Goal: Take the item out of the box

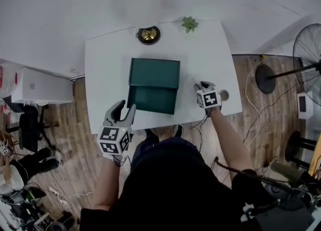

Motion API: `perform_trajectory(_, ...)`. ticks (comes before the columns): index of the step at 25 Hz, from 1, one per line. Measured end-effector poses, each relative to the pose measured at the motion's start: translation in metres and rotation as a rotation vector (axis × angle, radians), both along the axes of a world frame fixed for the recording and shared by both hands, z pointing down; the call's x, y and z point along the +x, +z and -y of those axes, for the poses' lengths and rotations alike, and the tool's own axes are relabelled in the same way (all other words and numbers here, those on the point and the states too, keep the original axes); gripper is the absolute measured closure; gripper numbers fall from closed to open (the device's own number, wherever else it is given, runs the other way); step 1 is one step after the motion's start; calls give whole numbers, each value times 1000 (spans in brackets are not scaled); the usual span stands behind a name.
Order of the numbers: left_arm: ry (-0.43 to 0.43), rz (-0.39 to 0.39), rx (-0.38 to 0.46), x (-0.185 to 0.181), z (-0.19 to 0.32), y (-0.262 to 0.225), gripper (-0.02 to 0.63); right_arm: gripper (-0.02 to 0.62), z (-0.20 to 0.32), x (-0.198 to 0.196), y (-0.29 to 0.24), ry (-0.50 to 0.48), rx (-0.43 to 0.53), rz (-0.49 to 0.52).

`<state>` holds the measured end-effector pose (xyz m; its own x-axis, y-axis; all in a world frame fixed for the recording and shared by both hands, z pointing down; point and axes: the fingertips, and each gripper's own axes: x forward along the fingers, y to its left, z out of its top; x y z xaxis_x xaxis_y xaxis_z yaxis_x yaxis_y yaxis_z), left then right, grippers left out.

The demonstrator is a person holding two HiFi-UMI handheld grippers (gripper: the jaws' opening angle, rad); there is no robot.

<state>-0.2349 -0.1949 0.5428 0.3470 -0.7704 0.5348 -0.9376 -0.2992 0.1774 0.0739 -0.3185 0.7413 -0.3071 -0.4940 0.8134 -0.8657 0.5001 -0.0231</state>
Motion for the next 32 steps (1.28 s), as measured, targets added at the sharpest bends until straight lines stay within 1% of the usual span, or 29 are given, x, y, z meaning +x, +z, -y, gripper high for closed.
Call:
perform_trajectory(5,-7,-10,-3,-2,0,1,449,430,-1,-3,4,16,-12,20)
perform_trajectory(10,10,-23,11,4,2,-1,449,419,-1,0,-15,47,45,77)
perform_trajectory(14,31,-36,24,10,7,-6,449,423,-1,12,-37,110,107,120)
perform_trajectory(16,32,-43,42,8,12,-12,449,428,3,19,-65,157,173,156)
perform_trajectory(19,13,-45,97,-3,23,-32,449,446,9,28,-120,234,282,229)
perform_trajectory(22,-13,-49,174,-13,37,-64,450,471,10,31,-178,258,398,286)
perform_trajectory(23,-21,-53,205,-15,42,-77,449,489,9,29,-200,252,443,305)
perform_trajectory(26,-32,-64,312,-17,58,-122,451,580,4,19,-267,202,586,355)
perform_trajectory(29,-19,-82,410,-10,71,-164,453,589,-5,8,-326,147,722,377)
perform_trajectory(32,8,-99,478,3,78,-197,456,589,-19,2,-371,108,843,370)
